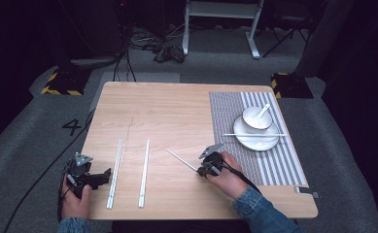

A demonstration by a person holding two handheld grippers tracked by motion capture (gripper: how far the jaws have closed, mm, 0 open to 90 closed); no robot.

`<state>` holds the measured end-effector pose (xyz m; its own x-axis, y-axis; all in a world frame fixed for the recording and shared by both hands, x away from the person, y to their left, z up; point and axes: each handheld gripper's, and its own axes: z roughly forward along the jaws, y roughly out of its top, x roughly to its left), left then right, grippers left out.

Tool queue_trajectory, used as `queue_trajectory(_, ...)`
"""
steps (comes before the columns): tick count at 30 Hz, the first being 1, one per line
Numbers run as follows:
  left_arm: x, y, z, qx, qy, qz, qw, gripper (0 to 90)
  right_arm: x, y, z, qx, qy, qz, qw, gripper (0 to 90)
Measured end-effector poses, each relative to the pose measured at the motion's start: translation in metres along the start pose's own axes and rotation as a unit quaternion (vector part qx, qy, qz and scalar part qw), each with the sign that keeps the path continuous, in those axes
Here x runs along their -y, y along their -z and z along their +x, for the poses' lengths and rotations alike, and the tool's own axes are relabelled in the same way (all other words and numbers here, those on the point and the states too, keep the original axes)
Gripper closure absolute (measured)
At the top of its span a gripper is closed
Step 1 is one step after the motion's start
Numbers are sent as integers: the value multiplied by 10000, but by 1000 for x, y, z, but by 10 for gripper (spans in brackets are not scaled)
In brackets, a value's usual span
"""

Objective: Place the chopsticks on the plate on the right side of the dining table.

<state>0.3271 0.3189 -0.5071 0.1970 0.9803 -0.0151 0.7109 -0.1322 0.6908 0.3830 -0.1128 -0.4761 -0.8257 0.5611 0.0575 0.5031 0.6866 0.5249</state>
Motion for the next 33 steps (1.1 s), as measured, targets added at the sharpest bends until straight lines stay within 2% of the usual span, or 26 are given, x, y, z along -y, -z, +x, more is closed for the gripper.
queue_trajectory(3,0,0,0,-1,2,-1,10000,0,1,1,-1,29,14,-37,10000,852)
queue_trajectory(6,0,0,0,-1,4,-2,10000,0,-1,4,-1,-65,-14,-165,9998,853)
queue_trajectory(7,0,0,0,-1,2,-1,10000,0,-2,6,-1,-132,-50,-211,9997,853)
queue_trajectory(12,0,0,0,0,2,-1,10000,0,-8,20,-1,-145,-28,-405,9991,853)
queue_trajectory(23,0,0,0,-2,2,-1,10000,0,-10,54,-9,-13,-98,-913,9958,853)
queue_trajectory(27,0,0,0,0,2,-1,10000,0,-10,69,-16,51,-140,-1124,9936,853)
queue_trajectory(33,0,0,0,7,0,-3,10000,0,-9,82,-27,197,-210,-1257,9916,853)
